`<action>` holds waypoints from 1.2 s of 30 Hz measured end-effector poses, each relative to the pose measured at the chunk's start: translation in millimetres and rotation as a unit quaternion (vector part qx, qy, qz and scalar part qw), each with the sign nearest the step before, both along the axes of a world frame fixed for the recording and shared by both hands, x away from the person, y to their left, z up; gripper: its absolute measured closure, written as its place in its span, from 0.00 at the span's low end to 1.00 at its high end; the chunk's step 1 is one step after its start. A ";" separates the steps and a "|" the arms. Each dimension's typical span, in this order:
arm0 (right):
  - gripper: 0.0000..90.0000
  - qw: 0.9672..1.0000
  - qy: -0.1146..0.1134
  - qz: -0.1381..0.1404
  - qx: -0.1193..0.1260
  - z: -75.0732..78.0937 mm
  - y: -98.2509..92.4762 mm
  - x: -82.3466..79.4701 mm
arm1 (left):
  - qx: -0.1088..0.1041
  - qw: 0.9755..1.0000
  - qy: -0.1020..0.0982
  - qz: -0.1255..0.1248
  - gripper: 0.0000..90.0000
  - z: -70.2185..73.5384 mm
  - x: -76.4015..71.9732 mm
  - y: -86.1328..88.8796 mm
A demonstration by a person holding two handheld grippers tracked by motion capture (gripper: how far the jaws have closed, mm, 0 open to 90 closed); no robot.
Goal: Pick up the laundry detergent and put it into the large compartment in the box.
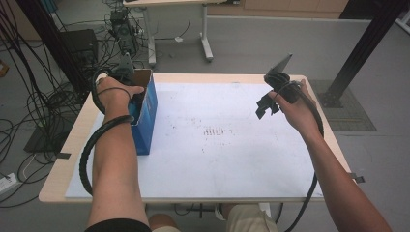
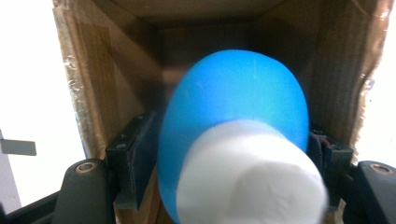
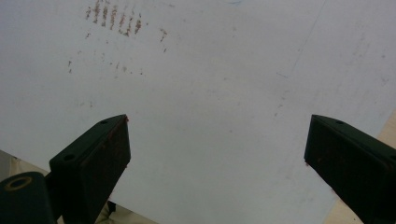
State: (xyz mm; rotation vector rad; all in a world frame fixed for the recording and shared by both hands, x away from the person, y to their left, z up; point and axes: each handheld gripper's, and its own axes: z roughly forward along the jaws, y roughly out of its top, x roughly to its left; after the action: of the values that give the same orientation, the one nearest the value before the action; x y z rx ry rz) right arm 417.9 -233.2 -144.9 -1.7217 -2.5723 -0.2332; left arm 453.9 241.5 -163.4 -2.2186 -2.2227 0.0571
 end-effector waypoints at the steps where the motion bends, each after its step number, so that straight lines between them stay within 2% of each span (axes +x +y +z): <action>1: 0.08 1.000 -0.001 0.000 -0.001 0.3 0.4 -0.4 | 0.000 1.000 -0.001 -0.001 0.34 2.3 -0.4 -0.4; 14: 0.08 1.000 -0.005 0.005 0.000 2.4 3.5 -2.9 | -0.002 1.000 -0.014 -0.003 0.30 23.0 -7.3 -2.4; 19: 0.08 1.000 -0.006 0.003 0.001 3.7 2.8 -3.8 | 0.002 1.000 -0.021 -0.010 0.29 36.0 -10.2 -5.2; 23: 0.08 1.000 -0.006 0.003 0.001 3.9 3.0 -3.4 | 0.009 0.999 -0.023 -0.023 0.27 48.5 -11.9 -9.5; 25: 0.08 1.000 -0.004 0.004 0.001 3.6 3.6 -2.2 | 0.018 0.999 -0.026 -0.036 0.25 56.8 -13.1 -14.6; 28: 0.08 1.000 -0.004 0.005 -0.001 4.4 5.7 -1.3 | 0.019 0.998 -0.031 -0.053 0.22 67.4 -15.1 -19.1; 32: 0.08 1.000 -0.004 0.006 -0.006 5.3 8.9 1.0 | 0.029 0.994 -0.031 -0.098 0.15 81.6 -15.2 -33.8; 34: 0.08 1.000 -0.004 0.006 -0.007 5.4 10.2 2.1 | 0.036 0.991 -0.033 -0.123 0.13 86.9 -16.2 -43.1; 36: 0.08 1.000 -0.002 0.004 -0.008 5.1 11.8 3.3 | 0.043 0.987 -0.035 -0.150 0.13 90.0 -17.2 -52.5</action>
State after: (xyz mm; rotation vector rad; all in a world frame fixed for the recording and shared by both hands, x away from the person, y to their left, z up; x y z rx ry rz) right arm 421.2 -221.4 -139.8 -1.7178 -2.5915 -0.2167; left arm 436.7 189.0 -73.3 -2.5127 -1.8540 -0.1168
